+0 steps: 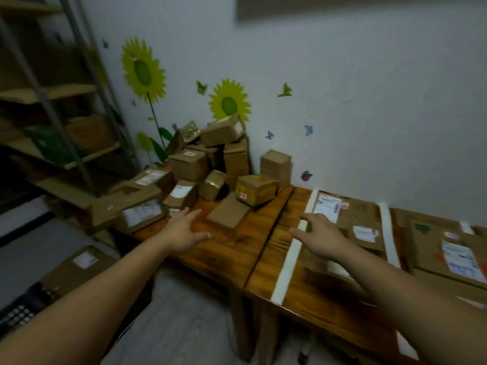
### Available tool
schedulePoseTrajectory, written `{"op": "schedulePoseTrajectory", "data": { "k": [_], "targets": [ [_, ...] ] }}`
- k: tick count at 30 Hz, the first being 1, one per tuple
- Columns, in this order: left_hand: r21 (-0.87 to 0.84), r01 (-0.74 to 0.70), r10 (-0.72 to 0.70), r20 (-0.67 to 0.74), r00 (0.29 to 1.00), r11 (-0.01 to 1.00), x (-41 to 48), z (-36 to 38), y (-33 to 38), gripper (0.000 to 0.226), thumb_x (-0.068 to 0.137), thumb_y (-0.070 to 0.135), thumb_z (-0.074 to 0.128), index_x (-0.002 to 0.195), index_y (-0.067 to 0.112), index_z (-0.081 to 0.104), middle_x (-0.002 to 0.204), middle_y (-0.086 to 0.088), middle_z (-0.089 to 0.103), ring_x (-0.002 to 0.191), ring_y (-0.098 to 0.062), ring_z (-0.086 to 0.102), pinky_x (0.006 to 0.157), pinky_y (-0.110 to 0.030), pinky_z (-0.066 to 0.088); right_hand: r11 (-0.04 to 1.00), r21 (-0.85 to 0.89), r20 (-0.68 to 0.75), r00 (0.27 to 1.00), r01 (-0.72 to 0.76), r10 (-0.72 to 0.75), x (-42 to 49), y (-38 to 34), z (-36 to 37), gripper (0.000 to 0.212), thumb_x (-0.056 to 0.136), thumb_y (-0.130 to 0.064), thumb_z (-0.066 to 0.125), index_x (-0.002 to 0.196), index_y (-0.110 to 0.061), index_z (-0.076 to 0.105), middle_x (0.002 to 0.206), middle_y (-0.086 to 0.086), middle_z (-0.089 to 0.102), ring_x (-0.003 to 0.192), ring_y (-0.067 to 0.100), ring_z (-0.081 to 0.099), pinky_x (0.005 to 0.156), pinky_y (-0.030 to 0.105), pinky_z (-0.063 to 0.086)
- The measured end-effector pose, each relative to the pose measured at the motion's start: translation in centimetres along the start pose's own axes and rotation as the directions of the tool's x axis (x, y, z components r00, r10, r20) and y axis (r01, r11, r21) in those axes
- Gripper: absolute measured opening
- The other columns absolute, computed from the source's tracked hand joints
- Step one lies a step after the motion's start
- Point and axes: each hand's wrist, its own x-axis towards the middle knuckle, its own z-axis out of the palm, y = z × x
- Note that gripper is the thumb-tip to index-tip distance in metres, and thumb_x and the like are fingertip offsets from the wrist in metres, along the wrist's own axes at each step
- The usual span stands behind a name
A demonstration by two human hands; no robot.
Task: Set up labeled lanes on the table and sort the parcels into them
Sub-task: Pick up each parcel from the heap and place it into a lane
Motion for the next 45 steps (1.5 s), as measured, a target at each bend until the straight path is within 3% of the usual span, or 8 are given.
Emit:
{"op": "schedulePoseTrajectory", "data": {
  "k": [6, 10, 20, 31, 34, 38, 41, 45],
  "targets": [
    [-0.132, 0.021, -0.022, -0.005, 1.000, 0.991, 3.3, -2.9, -4.1, 0.079, 0.085, 0.043, 0.063, 0.149, 0.029, 0.020, 0.157, -0.003, 0.016, 0.143, -0.027, 0.020, 0.112, -0.049, 0.029, 1.000, 0.010, 0.076, 0.997, 0.030, -0.030, 5.5, -4.2, 3.9, 0.080, 0.069, -0.077, 0.049, 0.136, -0.032, 0.047, 0.138, 0.000, 0.049, 0.119, 0.018, 0.052, 0.104, 0.040, 0.043],
    [-0.153, 0.025, -0.020, 0.033, 0.999, 0.988, 7.5, -3.4, -4.5, 0.083, 0.083, 0.048, 0.063, 0.150, 0.031, 0.016, 0.158, -0.004, 0.015, 0.143, -0.027, 0.021, 0.113, -0.050, 0.028, 0.999, -0.043, 0.087, 0.996, 0.000, 0.003, 9.6, -6.5, 4.7, 0.068, 0.089, -0.056, 0.053, 0.145, -0.021, 0.036, 0.147, 0.006, 0.038, 0.132, 0.024, 0.041, 0.108, 0.035, 0.034],
    [-0.142, -0.031, 0.053, 0.157, 0.986, 0.989, 25.1, -4.6, -2.1, 0.078, 0.088, 0.040, 0.061, 0.151, 0.026, 0.016, 0.157, -0.006, 0.018, 0.141, -0.027, 0.026, 0.112, -0.040, 0.030, 0.977, 0.160, 0.088, 0.988, -0.139, 0.126, 26.6, -6.6, 6.7, 0.068, 0.090, -0.050, 0.055, 0.147, -0.022, 0.033, 0.148, 0.003, 0.039, 0.131, 0.023, 0.043, 0.109, 0.037, 0.037],
    [-0.184, -0.023, 0.091, 0.368, 0.925, 0.983, 42.2, -0.1, 2.9, 0.077, 0.088, 0.041, 0.061, 0.150, 0.021, 0.021, 0.153, -0.007, 0.030, 0.135, -0.026, 0.036, 0.106, -0.036, 0.035, 0.551, 0.680, 0.178, 0.837, -0.484, 0.517, 35.8, -5.3, 9.8, 0.048, 0.097, -0.033, 0.051, 0.140, -0.016, 0.038, 0.137, 0.011, 0.050, 0.122, 0.028, 0.052, 0.098, 0.038, 0.046],
    [-0.239, 0.026, 0.088, 0.454, 0.887, 0.971, 45.5, 2.1, 3.8, 0.071, 0.090, 0.046, 0.056, 0.148, 0.019, 0.026, 0.147, -0.007, 0.038, 0.128, -0.027, 0.044, 0.098, -0.034, 0.040, 0.459, 0.736, 0.154, 0.784, -0.497, 0.602, 37.3, -5.7, 11.0, 0.044, 0.100, -0.037, 0.045, 0.139, -0.018, 0.040, 0.113, 0.003, 0.056, 0.096, 0.018, 0.059, 0.074, 0.028, 0.049],
    [-0.396, 0.208, 0.098, 0.627, 0.773, 0.895, 48.0, 4.2, 3.3, 0.049, 0.093, 0.045, 0.051, 0.133, 0.017, 0.048, 0.122, -0.007, 0.060, 0.109, -0.027, 0.059, 0.096, -0.042, 0.048, 0.409, 0.728, 0.153, 0.711, -0.551, 0.686, 38.5, -6.0, 12.8, 0.044, 0.097, -0.033, 0.051, 0.137, -0.015, 0.046, 0.115, 0.007, 0.061, 0.104, 0.023, 0.061, 0.091, 0.040, 0.053],
    [-0.357, 0.222, 0.079, 0.664, 0.744, 0.907, 48.3, 4.2, 2.2, 0.052, 0.091, 0.054, 0.048, 0.133, 0.024, 0.045, 0.126, -0.006, 0.056, 0.109, -0.029, 0.056, 0.088, -0.042, 0.049, 0.379, 0.751, 0.168, 0.712, -0.541, 0.682, 37.8, -6.8, 12.9, 0.043, 0.094, -0.016, 0.057, 0.135, -0.013, 0.044, 0.097, 0.000, 0.058, 0.091, 0.019, 0.061, 0.073, 0.028, 0.053],
    [-0.430, 0.185, 0.169, 0.661, 0.731, 0.884, 47.3, 3.4, 0.7, 0.053, 0.095, 0.043, 0.048, 0.143, 0.024, 0.034, 0.140, -0.006, 0.047, 0.123, -0.028, 0.049, 0.098, -0.042, 0.043, 0.443, 0.769, 0.130, 0.791, -0.461, 0.597, 35.2, -8.2, 12.5, 0.082, 0.085, 0.006, 0.060, 0.146, -0.033, 0.021, 0.111, 0.004, 0.055, 0.095, 0.024, 0.062, 0.070, 0.031, 0.057]
  ]
}}
